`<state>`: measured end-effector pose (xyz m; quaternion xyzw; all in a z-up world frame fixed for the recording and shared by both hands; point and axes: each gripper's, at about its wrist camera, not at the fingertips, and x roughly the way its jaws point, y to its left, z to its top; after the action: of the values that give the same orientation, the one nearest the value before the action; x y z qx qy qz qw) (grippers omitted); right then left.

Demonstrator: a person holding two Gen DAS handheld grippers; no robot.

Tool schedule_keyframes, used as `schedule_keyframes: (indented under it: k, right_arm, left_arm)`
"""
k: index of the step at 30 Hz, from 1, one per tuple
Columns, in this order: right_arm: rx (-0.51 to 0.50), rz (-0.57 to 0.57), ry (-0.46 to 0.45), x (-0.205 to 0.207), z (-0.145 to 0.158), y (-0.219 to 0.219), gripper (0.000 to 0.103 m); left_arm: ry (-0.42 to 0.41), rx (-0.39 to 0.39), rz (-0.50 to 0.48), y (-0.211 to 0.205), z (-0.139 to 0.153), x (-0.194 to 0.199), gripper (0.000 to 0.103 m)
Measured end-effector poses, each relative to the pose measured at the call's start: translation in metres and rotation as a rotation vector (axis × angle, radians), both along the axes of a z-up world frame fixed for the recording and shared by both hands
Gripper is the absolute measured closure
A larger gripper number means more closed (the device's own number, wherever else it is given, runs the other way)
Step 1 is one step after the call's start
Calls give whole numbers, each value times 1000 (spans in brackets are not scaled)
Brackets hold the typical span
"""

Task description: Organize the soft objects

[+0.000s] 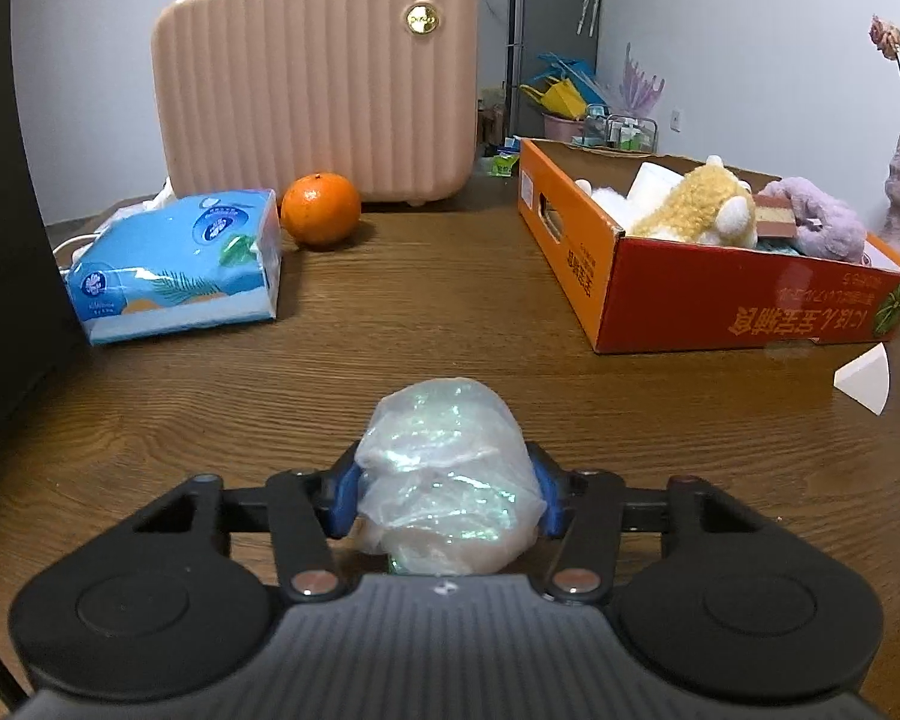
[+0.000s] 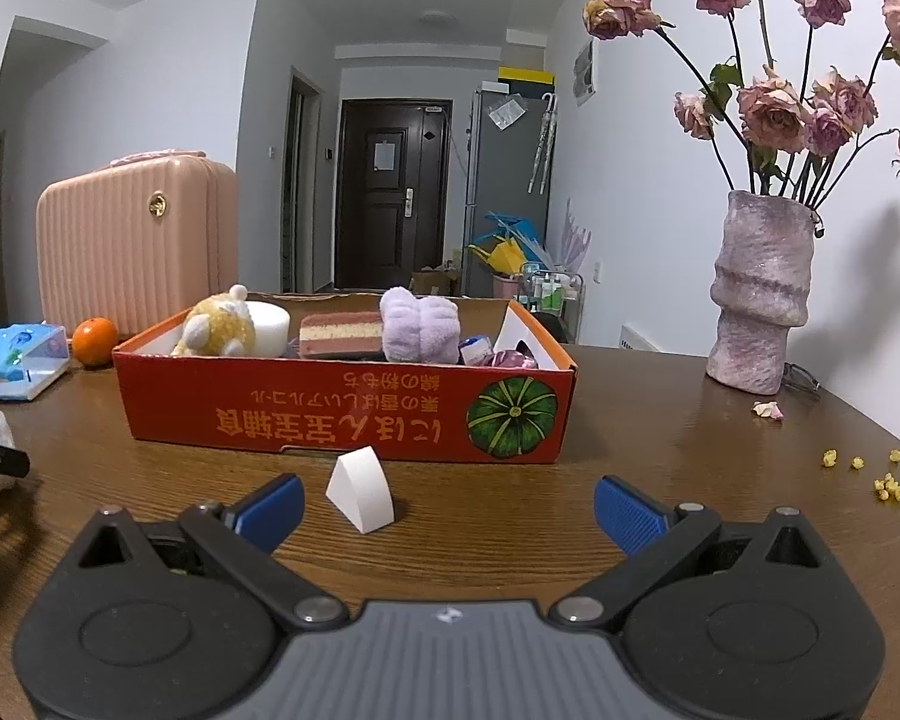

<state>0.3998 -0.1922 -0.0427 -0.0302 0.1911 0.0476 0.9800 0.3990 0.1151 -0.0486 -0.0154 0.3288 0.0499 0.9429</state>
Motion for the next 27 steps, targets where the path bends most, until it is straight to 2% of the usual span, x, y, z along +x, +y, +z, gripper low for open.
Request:
schedule_keyframes:
  k: [4,14,27]
  right_arm:
    - [0,-2,0,0,0,1,0]
    - [-2,7,2,0,0,7,0]
    - [13,49,59,18,-1,22,0]
  left_arm:
    - [-19,10,2,-2,2,-3,55]
    - [-94,55,20,-10,13,-15,56]
    - [-166,34,21,-27,28,-28,56]
